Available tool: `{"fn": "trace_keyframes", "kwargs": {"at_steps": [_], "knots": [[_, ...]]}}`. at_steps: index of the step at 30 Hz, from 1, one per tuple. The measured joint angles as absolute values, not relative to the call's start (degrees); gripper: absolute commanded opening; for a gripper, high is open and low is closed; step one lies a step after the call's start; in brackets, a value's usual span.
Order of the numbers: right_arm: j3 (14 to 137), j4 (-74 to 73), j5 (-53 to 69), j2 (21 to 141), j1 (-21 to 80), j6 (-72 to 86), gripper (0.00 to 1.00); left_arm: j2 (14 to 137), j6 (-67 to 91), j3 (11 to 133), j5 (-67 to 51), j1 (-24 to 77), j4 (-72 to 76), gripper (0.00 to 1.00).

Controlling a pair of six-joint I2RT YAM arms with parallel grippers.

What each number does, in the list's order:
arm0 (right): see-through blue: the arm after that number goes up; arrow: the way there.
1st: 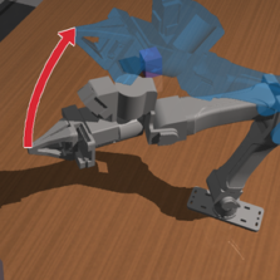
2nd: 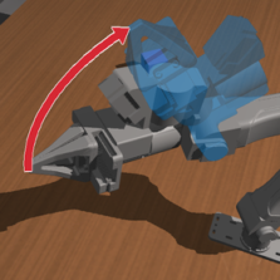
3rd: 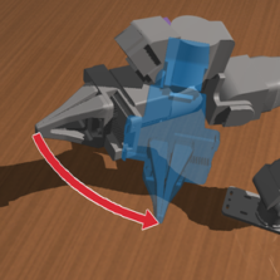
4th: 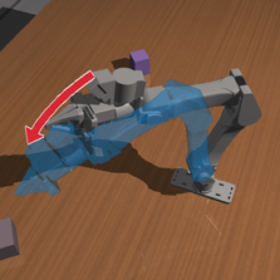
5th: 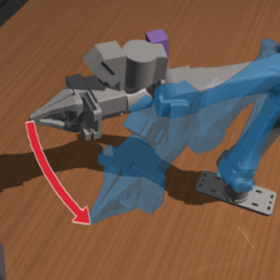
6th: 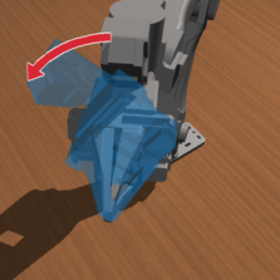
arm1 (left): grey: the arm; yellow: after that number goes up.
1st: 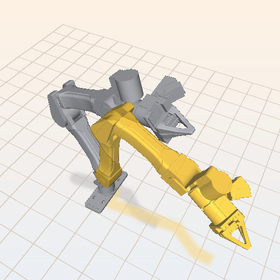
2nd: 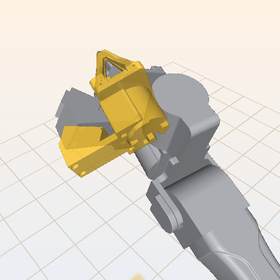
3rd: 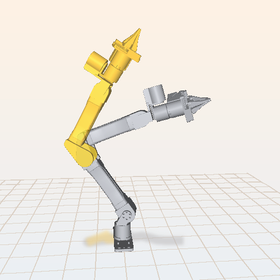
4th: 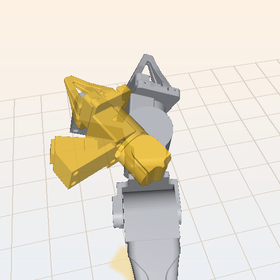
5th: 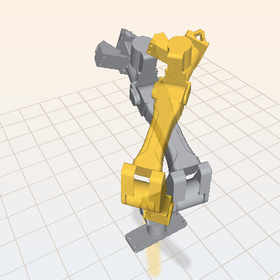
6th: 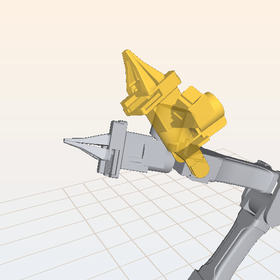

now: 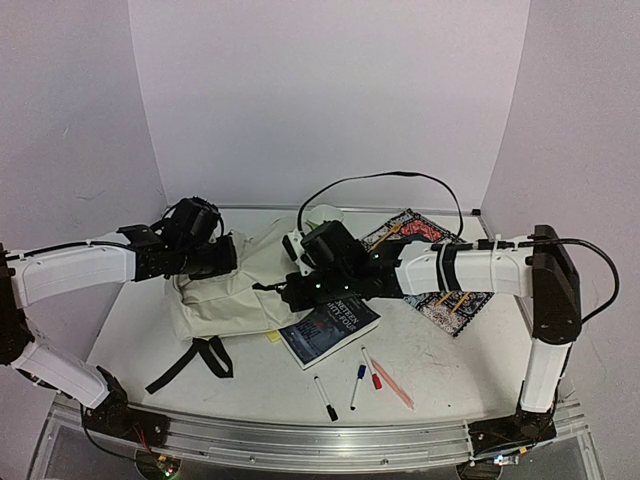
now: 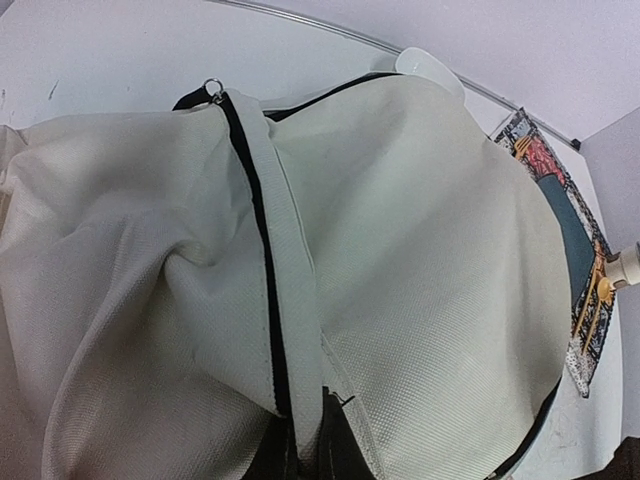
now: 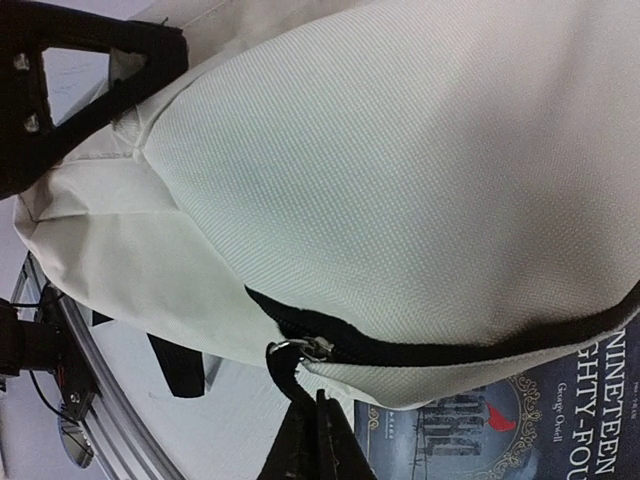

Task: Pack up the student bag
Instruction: Unzip the largest pocket of the student bag.

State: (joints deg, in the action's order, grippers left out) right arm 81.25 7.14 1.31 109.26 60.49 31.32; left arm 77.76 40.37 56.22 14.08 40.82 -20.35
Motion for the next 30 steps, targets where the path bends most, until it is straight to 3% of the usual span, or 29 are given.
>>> {"fn": "trace_keyframes", "kwargs": {"at_steps": [23,30], "knots": [[78.64,6.9,-2.87,101.65,56.46,22.29,0.0,78.05,31.14,55.2,34.06,40.7,-23.97,0.0],[83.78,5.66,3.76,103.27,56.35,18.53,0.0,80.67,30.43,55.6,37.06,39.08,-23.45,0.07]]}}
